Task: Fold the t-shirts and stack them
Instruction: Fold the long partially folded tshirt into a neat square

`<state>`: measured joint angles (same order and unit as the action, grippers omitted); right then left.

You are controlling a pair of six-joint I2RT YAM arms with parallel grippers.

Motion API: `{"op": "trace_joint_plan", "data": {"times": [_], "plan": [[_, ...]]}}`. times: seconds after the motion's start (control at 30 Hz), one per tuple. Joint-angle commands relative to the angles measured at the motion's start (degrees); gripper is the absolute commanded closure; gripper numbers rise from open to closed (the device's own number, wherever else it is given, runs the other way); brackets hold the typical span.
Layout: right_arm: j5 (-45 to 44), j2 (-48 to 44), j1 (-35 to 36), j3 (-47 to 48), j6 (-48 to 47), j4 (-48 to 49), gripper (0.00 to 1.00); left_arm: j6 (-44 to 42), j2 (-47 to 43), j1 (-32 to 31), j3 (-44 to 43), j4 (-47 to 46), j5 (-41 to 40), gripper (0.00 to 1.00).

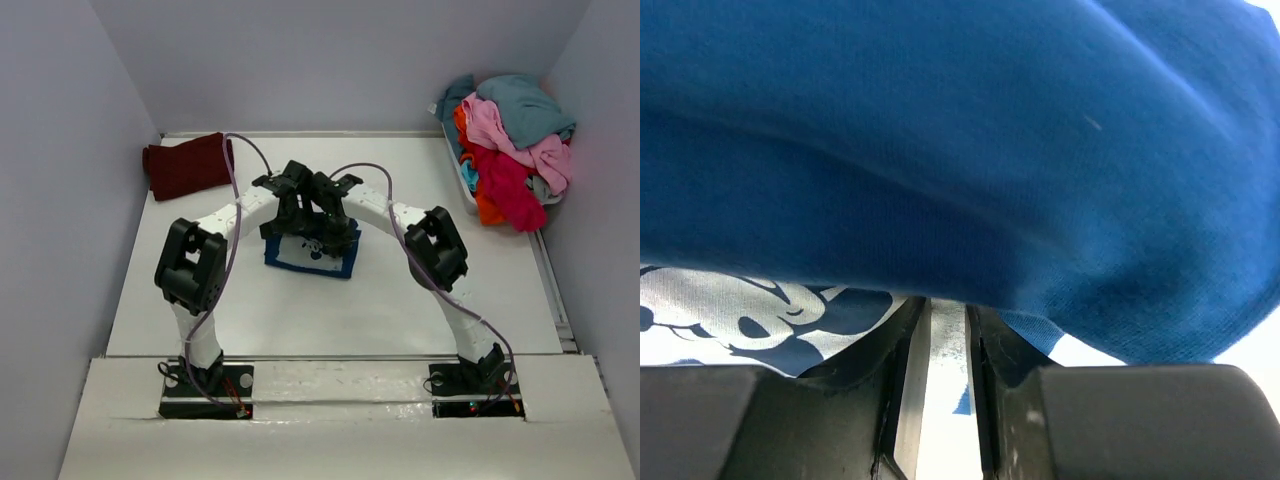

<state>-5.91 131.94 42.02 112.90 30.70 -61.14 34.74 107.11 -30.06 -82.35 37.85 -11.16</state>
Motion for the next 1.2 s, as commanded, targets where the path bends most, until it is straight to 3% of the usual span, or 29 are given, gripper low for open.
{"op": "trace_joint_plan", "data": {"times": [0.0, 0.33, 0.6, 1.17], "plan": [[-0.2, -1.8, 0.4, 1.4, -0.5, 1.8, 0.73, 0.3, 1.3, 0.4, 8.9, 1.4, 1.3, 0.01], [-1.3, -2.0, 0.4, 4.5, -0.6, 0.4, 0.73, -0.8, -1.2, 1.0, 8.2, 2.9, -0.4, 0.01], [-1.8, -1.2, -2.6, 7.9, -0.4, 0.0, 0.71, -1.3, -2.2, 2.7, 14.5, -0.2, 2.7, 0.01], [1.2, 12.8, -10.7, 24.5, -2.7, -2.1, 0.71, -2.6, -2.8, 2.7, 12.6, 0.4, 2.3, 0.01]]}}
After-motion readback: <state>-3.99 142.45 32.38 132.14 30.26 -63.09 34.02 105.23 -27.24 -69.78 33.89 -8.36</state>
